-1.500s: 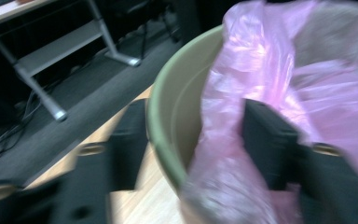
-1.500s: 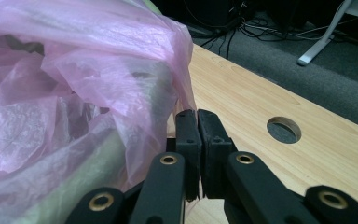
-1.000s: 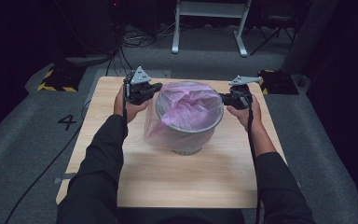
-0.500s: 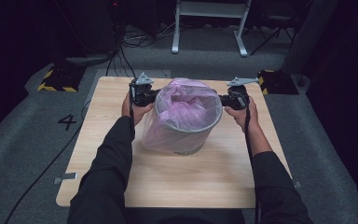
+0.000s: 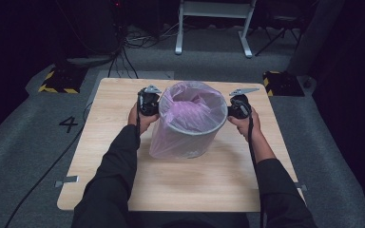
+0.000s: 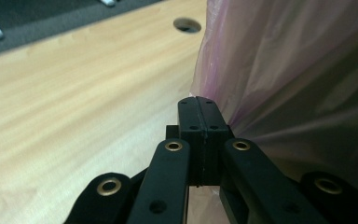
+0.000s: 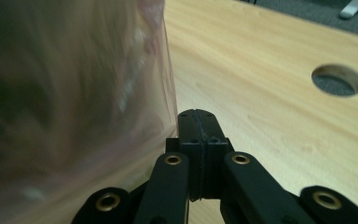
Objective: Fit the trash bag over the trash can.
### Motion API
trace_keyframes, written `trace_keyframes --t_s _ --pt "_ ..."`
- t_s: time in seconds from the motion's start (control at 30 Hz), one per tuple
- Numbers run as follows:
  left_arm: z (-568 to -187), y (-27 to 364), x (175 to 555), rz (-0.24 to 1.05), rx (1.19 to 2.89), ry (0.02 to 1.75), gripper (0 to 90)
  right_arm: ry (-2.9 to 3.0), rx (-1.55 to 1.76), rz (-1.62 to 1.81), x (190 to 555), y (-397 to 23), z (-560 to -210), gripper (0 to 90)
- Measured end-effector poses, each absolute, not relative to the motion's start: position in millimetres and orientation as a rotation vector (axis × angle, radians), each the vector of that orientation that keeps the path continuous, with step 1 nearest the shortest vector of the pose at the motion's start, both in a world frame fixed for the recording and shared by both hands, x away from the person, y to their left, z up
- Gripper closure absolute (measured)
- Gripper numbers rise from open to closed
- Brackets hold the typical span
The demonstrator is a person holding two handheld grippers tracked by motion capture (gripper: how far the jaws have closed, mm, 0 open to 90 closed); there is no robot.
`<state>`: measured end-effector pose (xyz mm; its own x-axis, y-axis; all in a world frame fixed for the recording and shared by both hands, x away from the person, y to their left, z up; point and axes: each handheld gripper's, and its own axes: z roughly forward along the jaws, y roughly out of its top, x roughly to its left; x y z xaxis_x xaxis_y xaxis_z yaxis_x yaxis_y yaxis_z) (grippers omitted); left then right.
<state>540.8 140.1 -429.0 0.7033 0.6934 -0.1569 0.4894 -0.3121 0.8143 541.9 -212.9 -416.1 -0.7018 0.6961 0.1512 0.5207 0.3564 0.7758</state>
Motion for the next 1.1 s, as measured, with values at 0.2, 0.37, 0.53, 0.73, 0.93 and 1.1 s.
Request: trace_keyframes --t_s 0.2,0.37,0.53,0.73,0.93,1.1 --pt "-441.9 155.5 534.2 0.289 1.985 0.961 89.2 2.434 1.140 1.223 538.8 -223.9 -425.9 90.0" --pt "-448.6 167.5 530.5 0.360 1.955 1.075 48.9 2.415 1.171 1.220 536.6 -236.3 -429.2 90.0" --pt "-424.7 186.1 511.4 0.515 1.862 1.055 21.7 2.376 1.159 1.228 530.2 -246.9 -420.7 82.6" --pt "-392.4 209.5 480.1 0.546 1.816 0.977 20.0 2.329 1.172 1.261 522.2 -262.9 -399.3 58.7" --pt "-401.3 208.1 441.3 0.447 1.824 0.891 19.6 2.258 1.088 1.364 506.0 -271.3 -366.4 43.9" --pt "-417.8 189.8 412.4 0.426 1.864 0.811 18.8 2.211 0.989 1.344 489.3 -259.4 -336.0 34.2"
